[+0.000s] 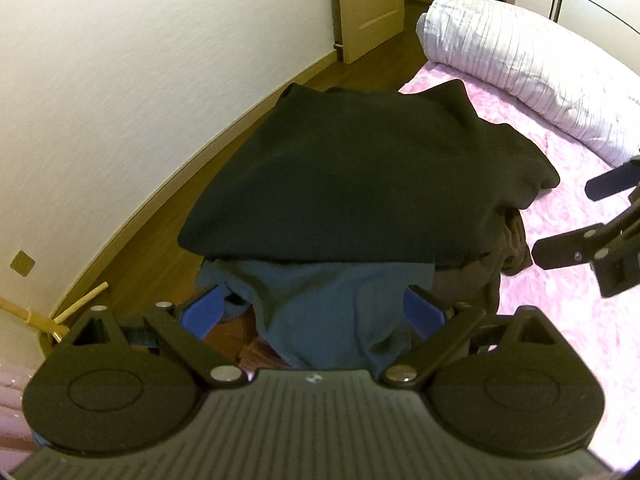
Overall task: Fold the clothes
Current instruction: 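Grasp the black hoodie edge with the left gripper while the right gripper grasps it too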
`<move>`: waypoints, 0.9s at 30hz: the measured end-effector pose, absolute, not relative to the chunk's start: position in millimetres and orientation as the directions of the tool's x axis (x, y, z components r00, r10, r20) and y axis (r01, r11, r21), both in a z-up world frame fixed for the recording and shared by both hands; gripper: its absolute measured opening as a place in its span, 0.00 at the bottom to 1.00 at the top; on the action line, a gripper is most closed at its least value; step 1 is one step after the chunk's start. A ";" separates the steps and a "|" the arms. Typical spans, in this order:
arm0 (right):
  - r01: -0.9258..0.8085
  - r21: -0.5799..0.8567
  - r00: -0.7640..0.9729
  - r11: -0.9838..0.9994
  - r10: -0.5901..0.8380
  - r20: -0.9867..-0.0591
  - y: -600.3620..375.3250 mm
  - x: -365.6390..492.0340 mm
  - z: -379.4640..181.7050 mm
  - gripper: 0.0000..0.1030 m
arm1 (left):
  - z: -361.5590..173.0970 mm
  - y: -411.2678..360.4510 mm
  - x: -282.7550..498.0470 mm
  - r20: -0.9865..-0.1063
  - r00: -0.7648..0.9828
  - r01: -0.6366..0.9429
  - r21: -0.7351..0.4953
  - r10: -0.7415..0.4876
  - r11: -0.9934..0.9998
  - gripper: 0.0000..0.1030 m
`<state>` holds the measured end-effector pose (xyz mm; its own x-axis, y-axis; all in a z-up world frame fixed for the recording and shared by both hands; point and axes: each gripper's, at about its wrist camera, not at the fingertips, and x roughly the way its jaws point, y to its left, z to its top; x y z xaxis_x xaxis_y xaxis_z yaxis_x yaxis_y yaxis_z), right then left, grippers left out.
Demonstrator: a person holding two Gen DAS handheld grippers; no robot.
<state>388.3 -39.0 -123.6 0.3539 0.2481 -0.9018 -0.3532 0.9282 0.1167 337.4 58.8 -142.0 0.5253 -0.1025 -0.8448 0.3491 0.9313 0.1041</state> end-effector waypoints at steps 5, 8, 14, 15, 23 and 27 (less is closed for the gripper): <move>-0.261 0.248 0.292 0.933 0.321 -0.901 -51.4 406.6 -132.0 0.98 | -146.7 55.7 347.6 -0.848 0.519 0.362 0.104 -0.107 0.926 0.92; -0.222 0.281 0.274 0.933 0.337 -0.901 -54.3 416.2 -135.4 0.98 | -149.2 54.9 352.7 -0.851 0.515 0.362 0.106 -0.104 0.926 0.92; -0.217 0.276 0.270 0.936 0.330 -0.905 -52.4 431.2 -139.8 0.98 | -158.0 53.3 362.3 -0.842 0.529 0.404 0.142 -0.104 0.904 0.92; -0.227 0.260 0.280 0.939 0.319 -0.906 -50.9 432.3 -139.8 0.98 | -160.9 52.9 364.1 -0.837 0.537 0.426 0.159 -0.107 0.891 0.92; -0.654 -0.188 0.508 0.733 0.241 -0.827 -14.5 410.2 -157.5 0.97 | -193.3 48.3 381.6 -0.790 0.601 0.610 0.354 -0.123 0.709 0.86; -0.746 -0.300 0.514 0.594 0.228 -0.827 -3.5 411.1 -189.3 0.97 | -216.8 48.2 390.4 -0.780 0.607 0.698 0.432 -0.152 0.571 0.83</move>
